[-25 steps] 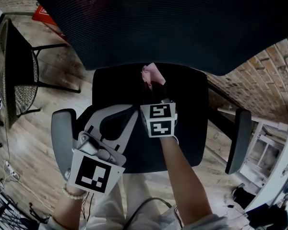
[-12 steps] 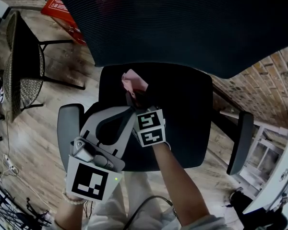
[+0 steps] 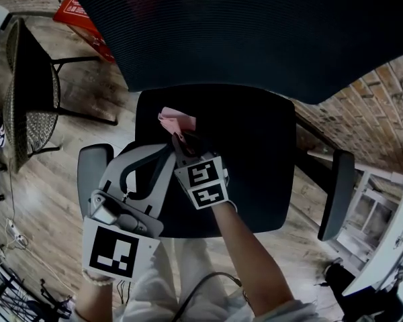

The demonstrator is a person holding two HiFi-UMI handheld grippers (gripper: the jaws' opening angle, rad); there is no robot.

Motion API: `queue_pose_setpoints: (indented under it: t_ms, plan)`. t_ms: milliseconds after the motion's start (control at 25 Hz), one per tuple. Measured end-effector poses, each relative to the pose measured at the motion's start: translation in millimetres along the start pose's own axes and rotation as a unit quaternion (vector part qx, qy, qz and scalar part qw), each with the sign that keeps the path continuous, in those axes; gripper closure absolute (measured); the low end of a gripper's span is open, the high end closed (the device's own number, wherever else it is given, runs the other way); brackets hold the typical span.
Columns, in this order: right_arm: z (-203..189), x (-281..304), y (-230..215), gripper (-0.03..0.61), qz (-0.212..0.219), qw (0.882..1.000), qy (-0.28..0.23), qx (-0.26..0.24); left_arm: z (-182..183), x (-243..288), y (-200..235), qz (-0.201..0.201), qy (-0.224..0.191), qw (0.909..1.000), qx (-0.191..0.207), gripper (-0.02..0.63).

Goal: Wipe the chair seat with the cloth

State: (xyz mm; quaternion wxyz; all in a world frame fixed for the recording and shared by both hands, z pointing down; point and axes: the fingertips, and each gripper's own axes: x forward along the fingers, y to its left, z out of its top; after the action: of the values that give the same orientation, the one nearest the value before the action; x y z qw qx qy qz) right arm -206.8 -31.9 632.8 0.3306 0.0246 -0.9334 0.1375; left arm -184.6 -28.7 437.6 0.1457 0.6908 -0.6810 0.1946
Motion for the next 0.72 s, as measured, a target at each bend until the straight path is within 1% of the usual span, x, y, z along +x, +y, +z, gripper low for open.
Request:
queue_pose_setpoints:
  t_ms: [200,440,560,720]
  plan:
    - [-11,-17,-26,0.523,-0.033,0.999,0.001,0.011,1,6,-6,-0.007,0.002,0.9999,0.007,0.595]
    - [-30,-48,-72,0.523,-0.092,0.995,0.002,0.036,3,21,-24,-0.035,0.005,0.9991,0.023,0.595]
    - [-38,-65,-94,0.523,-0.126,0.991,0.001,0.051,5,28,-31,-0.046,0.003,0.9986,0.026,0.595]
    - [-52,-94,-127,0.523,-0.178,0.981,-0.005,0.074,5,39,-41,-0.061,0.003,0.9976,0.032,0.595]
